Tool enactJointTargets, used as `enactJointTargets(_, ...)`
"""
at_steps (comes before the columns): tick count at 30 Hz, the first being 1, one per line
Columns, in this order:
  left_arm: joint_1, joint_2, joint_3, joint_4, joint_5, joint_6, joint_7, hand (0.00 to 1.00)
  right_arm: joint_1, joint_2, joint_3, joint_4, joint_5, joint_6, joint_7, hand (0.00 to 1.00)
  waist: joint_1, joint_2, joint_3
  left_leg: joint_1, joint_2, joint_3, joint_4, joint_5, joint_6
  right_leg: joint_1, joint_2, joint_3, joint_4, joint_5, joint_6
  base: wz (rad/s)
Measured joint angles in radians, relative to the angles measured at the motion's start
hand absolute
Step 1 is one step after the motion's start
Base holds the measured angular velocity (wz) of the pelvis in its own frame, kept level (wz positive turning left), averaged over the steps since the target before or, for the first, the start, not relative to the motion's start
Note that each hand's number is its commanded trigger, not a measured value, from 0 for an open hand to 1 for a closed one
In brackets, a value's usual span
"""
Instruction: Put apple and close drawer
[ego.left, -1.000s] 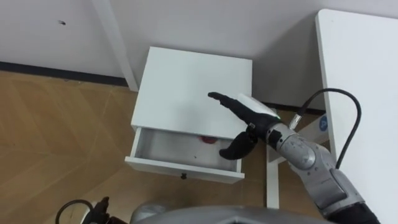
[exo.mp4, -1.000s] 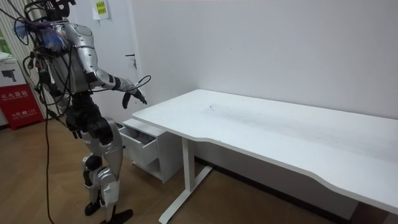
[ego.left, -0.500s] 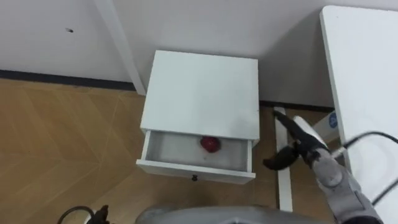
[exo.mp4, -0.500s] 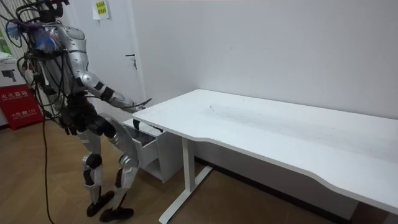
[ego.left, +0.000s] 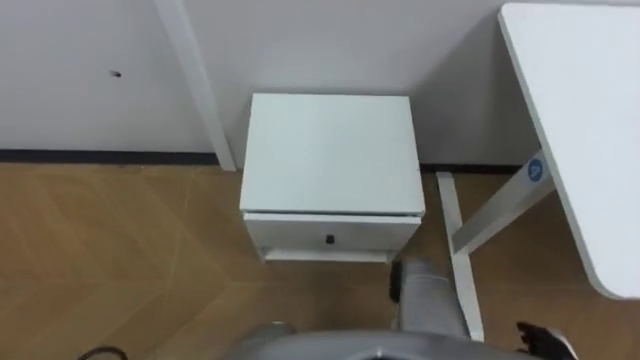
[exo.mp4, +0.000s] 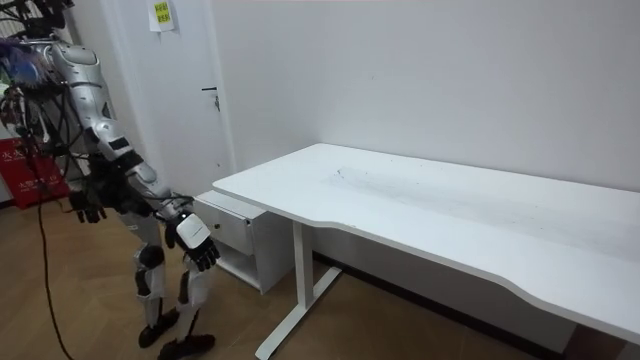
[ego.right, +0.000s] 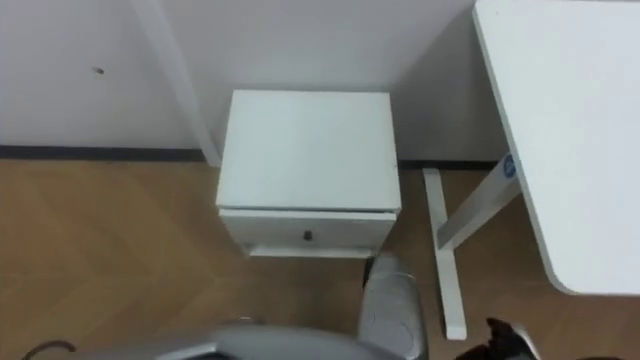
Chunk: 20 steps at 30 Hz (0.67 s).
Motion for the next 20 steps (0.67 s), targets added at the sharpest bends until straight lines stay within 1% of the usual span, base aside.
enactJointTargets(1, 0.000, -0.003, 0.003, 0.000, 0.000, 0.000, 0.001, 0.00, 0.001, 0.000, -0.002, 0.007, 0.005, 0.000, 0.002, 0.00, 0.007, -0.009, -0.0029, 0.009, -0.004, 0.005, -0.018, 0.009, 0.001, 0.052, 0.005, -0.020, -0.094, -0.011, 0.003, -0.11)
enactJointTargets(2, -0.001, -0.008, 0.018, -0.008, 0.000, 0.000, 0.006, 0.00, -0.001, 0.002, -0.004, 0.021, 0.017, 0.003, 0.002, 0.00, 0.024, -0.030, -0.0094, 0.027, -0.015, 0.010, -0.062, 0.031, -0.003, 0.141, 0.013, -0.051, -0.265, -0.040, 0.003, -0.30)
enactJointTargets(3, -0.009, -0.011, 0.038, -0.012, 0.000, -0.004, 0.013, 0.00, -0.011, 0.003, -0.008, 0.037, 0.023, 0.004, 0.001, 0.00, 0.044, -0.038, -0.0101, 0.045, -0.016, 0.028, -0.105, 0.051, -0.010, 0.204, 0.027, -0.059, -0.413, -0.043, 0.004, -0.38)
enactJointTargets(4, -0.016, -0.010, 0.072, -0.012, 0.000, -0.010, 0.024, 0.00, -0.019, 0.009, -0.023, 0.052, 0.028, 0.004, 0.000, 0.00, 0.049, -0.049, -0.0122, 0.058, -0.017, 0.034, -0.131, 0.062, -0.019, 0.258, 0.046, -0.061, -0.531, -0.035, 0.002, -0.37)
enactJointTargets(5, -0.015, -0.010, 0.090, -0.011, 0.001, -0.011, 0.035, 0.00, -0.026, 0.012, -0.025, 0.062, 0.034, 0.004, -0.001, 0.00, 0.054, -0.058, -0.0129, 0.066, -0.017, 0.040, -0.143, 0.065, -0.023, 0.282, 0.053, -0.060, -0.577, -0.030, 0.002, -0.38)
enactJointTargets(6, -0.018, -0.010, 0.118, -0.010, 0.001, -0.010, 0.052, 0.00, -0.038, 0.017, -0.025, 0.078, 0.036, 0.006, -0.002, 0.00, 0.066, -0.073, -0.0114, 0.080, -0.017, 0.052, -0.160, 0.068, -0.031, 0.311, 0.057, -0.062, -0.636, -0.025, 0.002, -0.29)
enactJointTargets(7, -0.029, -0.012, 0.130, -0.011, 0.001, -0.010, 0.057, 0.00, -0.040, 0.020, -0.026, 0.078, 0.037, 0.007, -0.001, 0.00, 0.068, -0.080, -0.0097, 0.089, -0.015, 0.053, -0.168, 0.070, -0.038, 0.329, 0.061, -0.070, -0.659, -0.024, 0.001, -0.19)
enactJointTargets(8, -0.033, -0.015, 0.130, -0.011, 0.001, -0.010, 0.057, 0.00, -0.039, 0.020, -0.026, 0.078, 0.038, 0.009, -0.001, 0.00, 0.065, -0.080, -0.0097, 0.091, -0.013, 0.051, -0.169, 0.069, -0.041, 0.334, 0.064, -0.077, -0.662, -0.024, 0.001, 0.00)
enactJointTargets(10, -0.046, -0.031, 0.130, -0.012, 0.001, -0.007, 0.057, 0.00, -0.035, 0.023, -0.029, 0.083, 0.039, 0.025, 0.000, 0.00, 0.063, -0.076, -0.0098, 0.099, -0.010, 0.049, -0.174, 0.068, -0.048, 0.344, 0.069, -0.082, -0.675, -0.024, 0.001, 0.00)
enactJointTargets(12, -0.051, -0.052, 0.130, -0.010, 0.001, -0.001, 0.057, 0.00, -0.035, 0.038, -0.032, 0.114, 0.042, 0.043, 0.002, 0.00, 0.063, -0.065, -0.0110, 0.111, -0.007, 0.050, -0.195, 0.073, -0.057, 0.346, 0.072, -0.100, -0.674, -0.025, 0.000, -0.02)
enactJointTargets(13, -0.050, -0.056, 0.130, -0.010, 0.001, 0.001, 0.057, 0.00, -0.035, 0.043, -0.032, 0.122, 0.042, 0.049, 0.002, 0.00, 0.063, -0.066, -0.0102, 0.114, -0.007, 0.050, -0.202, 0.075, -0.059, 0.346, 0.072, -0.103, -0.674, -0.026, -0.001, 0.00)
enactJointTargets(14, -0.049, -0.067, 0.130, -0.010, -0.001, 0.010, 0.057, 0.00, -0.036, 0.053, -0.032, 0.144, 0.052, 0.057, 0.002, 0.00, 0.063, -0.056, -0.0128, 0.118, -0.006, 0.049, -0.207, 0.076, -0.061, 0.347, 0.073, -0.105, -0.674, -0.027, -0.003, 0.00)
enactJointTargets(15, -0.049, -0.079, 0.130, -0.007, -0.002, 0.018, 0.057, 0.00, -0.038, 0.063, -0.032, 0.157, 0.070, 0.070, 0.002, 0.00, 0.063, -0.054, -0.0099, 0.119, -0.006, 0.049, -0.212, 0.077, -0.063, 0.346, 0.074, -0.105, -0.674, -0.030, -0.004, 0.00)
enactJointTargets(16, -0.048, -0.085, 0.130, -0.006, -0.003, 0.020, 0.057, 0.00, -0.039, 0.067, -0.032, 0.162, 0.075, 0.076, 0.003, 0.00, 0.063, -0.053, -0.0090, 0.120, -0.006, 0.049, -0.214, 0.078, -0.063, 0.346, 0.074, -0.105, -0.673, -0.030, -0.004, 0.00)
enactJointTargets(18, -0.045, -0.102, 0.130, -0.003, -0.012, 0.030, 0.057, 0.00, -0.031, 0.082, -0.033, 0.188, 0.104, 0.093, 0.004, 0.00, 0.057, -0.050, -0.0099, 0.127, -0.007, 0.048, -0.219, 0.079, -0.065, 0.348, 0.074, -0.104, -0.672, -0.035, -0.004, 0.00)
enactJointTargets(20, -0.045, -0.103, 0.131, 0.014, -0.012, 0.037, 0.057, 0.00, -0.033, 0.096, -0.034, 0.198, 0.122, 0.102, 0.005, 0.00, 0.049, -0.051, -0.0093, 0.135, -0.008, 0.048, -0.222, 0.080, -0.067, 0.353, 0.074, -0.102, -0.672, -0.040, -0.004, 0.00)
